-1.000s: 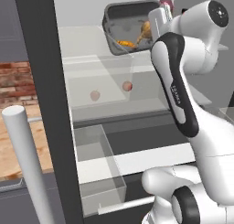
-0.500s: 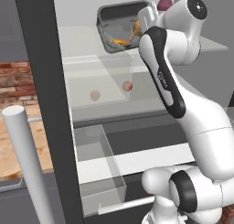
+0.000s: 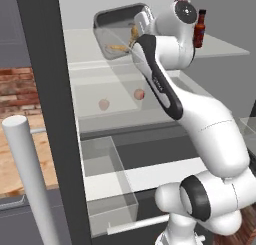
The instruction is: Place the tupperware on the top shelf of the fridge. Make space for the tupperware among the existing items by rearranging them on the shelves if needed. Close the fridge door when finished.
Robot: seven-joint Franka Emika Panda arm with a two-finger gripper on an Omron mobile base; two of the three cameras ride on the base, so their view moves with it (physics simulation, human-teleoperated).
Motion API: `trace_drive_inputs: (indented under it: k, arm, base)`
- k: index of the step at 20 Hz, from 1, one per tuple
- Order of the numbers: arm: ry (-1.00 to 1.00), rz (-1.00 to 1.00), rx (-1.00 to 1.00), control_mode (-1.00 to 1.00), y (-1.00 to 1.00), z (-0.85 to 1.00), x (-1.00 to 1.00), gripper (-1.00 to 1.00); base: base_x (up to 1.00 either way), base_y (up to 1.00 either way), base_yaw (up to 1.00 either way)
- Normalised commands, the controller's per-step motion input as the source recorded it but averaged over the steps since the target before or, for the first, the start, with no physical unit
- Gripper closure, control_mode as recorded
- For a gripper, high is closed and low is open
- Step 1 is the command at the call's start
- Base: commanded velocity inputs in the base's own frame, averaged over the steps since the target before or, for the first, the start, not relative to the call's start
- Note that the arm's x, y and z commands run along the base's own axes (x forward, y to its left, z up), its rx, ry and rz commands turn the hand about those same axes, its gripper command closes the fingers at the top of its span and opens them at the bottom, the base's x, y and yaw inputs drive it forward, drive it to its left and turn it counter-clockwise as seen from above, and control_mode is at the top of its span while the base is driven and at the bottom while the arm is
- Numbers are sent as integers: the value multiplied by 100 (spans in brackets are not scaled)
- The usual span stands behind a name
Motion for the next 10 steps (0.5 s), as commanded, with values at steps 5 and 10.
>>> trace_drive_inputs:
  k: [5,10]
  arm:
    - [0,0,-1,-100,5,0,48,100]
    - [0,-1,0,-100,0,0,47,100]
  base:
    - [0,0,0]
    - [0,0,0]
